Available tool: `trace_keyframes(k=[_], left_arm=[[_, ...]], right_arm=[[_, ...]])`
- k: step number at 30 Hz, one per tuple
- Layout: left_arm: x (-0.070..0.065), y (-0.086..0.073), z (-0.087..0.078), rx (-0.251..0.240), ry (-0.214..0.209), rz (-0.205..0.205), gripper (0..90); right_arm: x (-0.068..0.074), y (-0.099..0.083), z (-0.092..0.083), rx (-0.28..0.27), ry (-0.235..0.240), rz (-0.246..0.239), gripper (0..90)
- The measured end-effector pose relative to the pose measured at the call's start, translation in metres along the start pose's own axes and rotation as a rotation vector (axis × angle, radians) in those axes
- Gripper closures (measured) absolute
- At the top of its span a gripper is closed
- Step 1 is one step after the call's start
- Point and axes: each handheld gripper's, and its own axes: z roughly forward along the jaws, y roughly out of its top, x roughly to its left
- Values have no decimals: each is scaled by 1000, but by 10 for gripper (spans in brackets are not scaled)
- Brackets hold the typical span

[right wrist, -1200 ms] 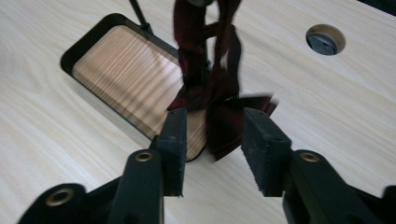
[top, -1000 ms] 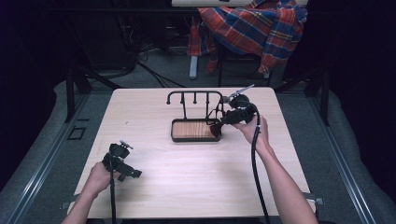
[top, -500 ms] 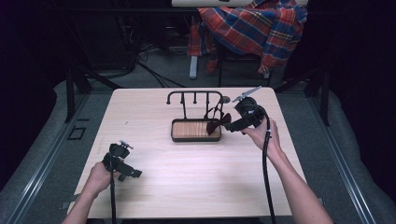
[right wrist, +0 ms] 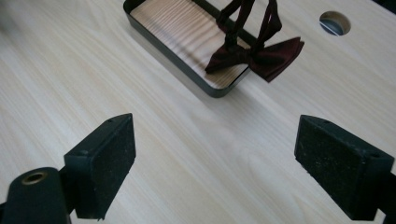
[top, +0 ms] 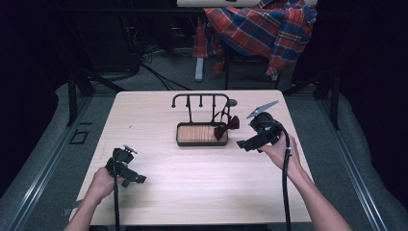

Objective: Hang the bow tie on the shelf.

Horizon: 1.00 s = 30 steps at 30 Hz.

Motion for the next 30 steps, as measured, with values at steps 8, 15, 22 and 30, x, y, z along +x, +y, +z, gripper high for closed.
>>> trace_keyframes(k=[8,15,22,30], left_arm=[[0,0,0,0,0,0,3],[0,0,0,1,-1,-1,3],[0,0,0,-2,-4,6,1],[-2,0,-1,-6,3,10,1]], right_arm=[[4,-21,4,30,15,-1,121],[11,-43,9,85,31,0,119],[19,-65,14,125,48,-18,119],[25,-82,38,224,92,-13,123]])
